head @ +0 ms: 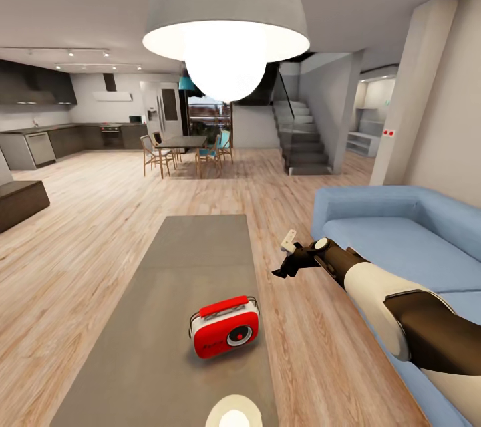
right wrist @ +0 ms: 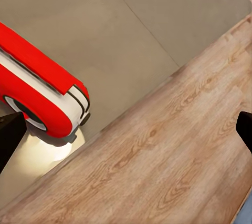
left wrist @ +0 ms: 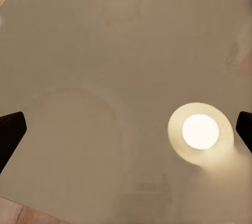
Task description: Turn on the radio receiver that's on the table in the living room.
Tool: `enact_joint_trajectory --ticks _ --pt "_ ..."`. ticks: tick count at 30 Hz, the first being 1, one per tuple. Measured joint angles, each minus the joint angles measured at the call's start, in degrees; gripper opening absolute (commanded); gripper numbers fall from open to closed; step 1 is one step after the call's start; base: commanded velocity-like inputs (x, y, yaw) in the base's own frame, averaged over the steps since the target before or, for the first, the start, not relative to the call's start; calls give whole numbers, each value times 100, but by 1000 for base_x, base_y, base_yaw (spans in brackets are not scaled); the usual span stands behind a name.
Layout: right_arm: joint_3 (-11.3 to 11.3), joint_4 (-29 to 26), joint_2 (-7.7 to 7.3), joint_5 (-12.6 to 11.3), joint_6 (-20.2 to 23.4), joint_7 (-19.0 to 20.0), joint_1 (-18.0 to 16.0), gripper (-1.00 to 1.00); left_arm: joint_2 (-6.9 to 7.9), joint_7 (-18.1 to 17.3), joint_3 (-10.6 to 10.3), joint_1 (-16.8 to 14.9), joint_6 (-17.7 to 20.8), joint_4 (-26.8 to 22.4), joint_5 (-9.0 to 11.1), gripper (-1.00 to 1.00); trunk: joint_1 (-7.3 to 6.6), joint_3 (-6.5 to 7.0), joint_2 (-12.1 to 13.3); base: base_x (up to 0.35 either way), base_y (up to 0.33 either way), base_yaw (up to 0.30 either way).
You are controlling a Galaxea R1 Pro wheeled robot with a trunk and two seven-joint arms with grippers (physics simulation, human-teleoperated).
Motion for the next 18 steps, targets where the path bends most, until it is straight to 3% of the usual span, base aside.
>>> enact_joint_trajectory --ticks 6,18 --pt "6 0 1 0 0 -1 0 100 0 0 0 0 0 0 0 100 132 -108 -241 0 0 0" --pt "-2 0 12 -8 -8 22 0 100 0 -8 0 0 3 0 0 100 133 -111 -242 0 0 0"
